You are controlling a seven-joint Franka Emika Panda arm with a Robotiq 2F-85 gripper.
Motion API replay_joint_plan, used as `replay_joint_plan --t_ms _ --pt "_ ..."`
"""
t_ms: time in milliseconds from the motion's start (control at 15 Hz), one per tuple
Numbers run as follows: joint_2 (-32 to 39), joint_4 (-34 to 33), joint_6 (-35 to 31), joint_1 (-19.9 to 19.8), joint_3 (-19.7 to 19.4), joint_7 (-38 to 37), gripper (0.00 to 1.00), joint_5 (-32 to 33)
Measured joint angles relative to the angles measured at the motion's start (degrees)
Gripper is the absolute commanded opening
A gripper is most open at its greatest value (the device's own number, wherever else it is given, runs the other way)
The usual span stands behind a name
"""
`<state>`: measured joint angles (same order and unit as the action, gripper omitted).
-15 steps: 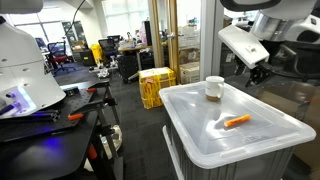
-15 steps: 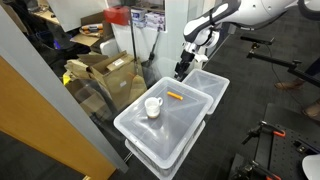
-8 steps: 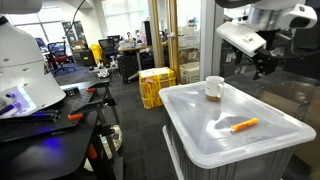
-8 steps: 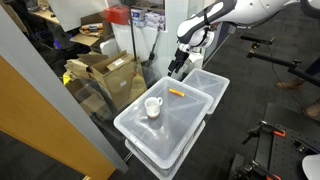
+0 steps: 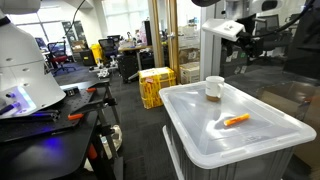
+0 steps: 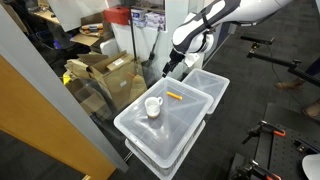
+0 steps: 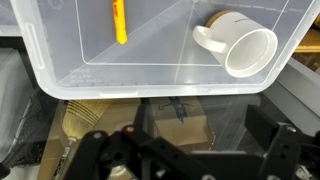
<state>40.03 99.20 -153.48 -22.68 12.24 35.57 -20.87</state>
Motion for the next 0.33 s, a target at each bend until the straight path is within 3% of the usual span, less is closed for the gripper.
replay_joint_plan --t_ms 333 --pt "-2.31 3.67 -2.61 0.15 0.35 0.20 1.00 0.19"
